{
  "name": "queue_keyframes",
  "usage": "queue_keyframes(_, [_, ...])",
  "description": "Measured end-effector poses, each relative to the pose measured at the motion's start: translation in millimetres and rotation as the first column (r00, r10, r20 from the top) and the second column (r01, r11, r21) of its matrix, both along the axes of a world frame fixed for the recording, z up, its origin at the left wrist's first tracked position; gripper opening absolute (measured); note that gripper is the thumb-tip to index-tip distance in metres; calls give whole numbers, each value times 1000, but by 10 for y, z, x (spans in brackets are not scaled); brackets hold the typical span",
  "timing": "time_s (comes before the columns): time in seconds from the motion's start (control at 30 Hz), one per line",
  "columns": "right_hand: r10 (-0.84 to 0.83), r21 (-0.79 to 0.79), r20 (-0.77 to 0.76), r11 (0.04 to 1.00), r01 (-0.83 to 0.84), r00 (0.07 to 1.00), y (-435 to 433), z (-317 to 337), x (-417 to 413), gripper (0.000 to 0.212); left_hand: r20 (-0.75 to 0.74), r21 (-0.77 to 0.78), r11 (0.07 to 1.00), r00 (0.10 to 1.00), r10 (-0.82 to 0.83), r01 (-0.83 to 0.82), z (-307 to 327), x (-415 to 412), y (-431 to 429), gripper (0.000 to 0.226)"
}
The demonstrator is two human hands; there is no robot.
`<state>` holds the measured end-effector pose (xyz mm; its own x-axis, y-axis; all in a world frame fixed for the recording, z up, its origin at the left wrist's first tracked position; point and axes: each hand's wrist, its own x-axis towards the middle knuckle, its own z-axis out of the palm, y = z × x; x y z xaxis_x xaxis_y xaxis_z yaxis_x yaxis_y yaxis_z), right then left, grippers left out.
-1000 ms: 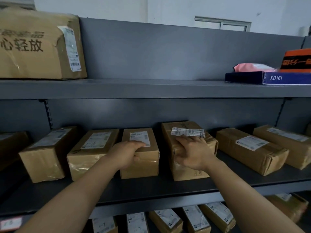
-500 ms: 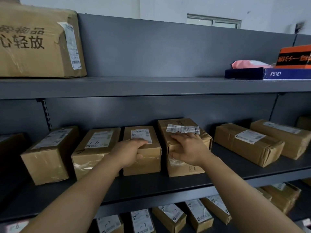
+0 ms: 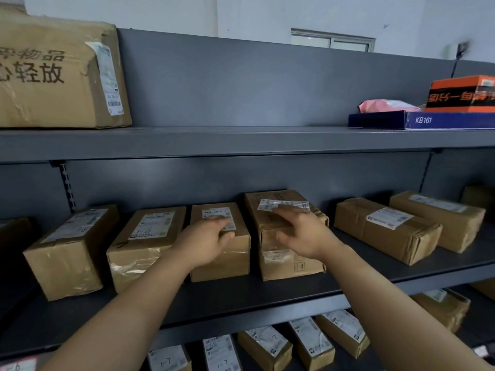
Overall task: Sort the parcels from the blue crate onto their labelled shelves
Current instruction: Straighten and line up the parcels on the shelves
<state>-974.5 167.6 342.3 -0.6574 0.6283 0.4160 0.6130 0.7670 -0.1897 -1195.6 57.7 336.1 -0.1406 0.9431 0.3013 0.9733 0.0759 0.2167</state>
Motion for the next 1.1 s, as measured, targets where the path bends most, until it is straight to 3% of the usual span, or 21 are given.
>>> queue_keyframes(0.17, [-47,110,-113,992,59,993,107,-37,373,48,-39,237,971,999,-27,35,206,525,118,48])
queue_keyframes(0.5, [-173,147,-133,970,192,976,1042,-29,1867,36,-69,295,953,996,-52,70,286,1927,1036,48])
queue_keyframes(0.63, [-290,88,-53,952,294,956,1571,-82,2545,48,-76,263,961,994,-74,91,213,2591,1498,50])
queue_keyframes(0.9, [-397,27,121,917,397,910,2296,-183,3629,52,-96,72,983,982,-163,170,-64,3639,2220,62])
queue_keyframes(1.0, [-385,-17,126,921,390,914,2413,-244,3815,53,-80,-56,981,979,-188,184,-181,3830,2395,78])
queue_keyframes(1.1, [-357,-31,86,932,361,930,2465,-260,3859,47,-94,-108,980,980,-175,165,-242,3869,2475,80])
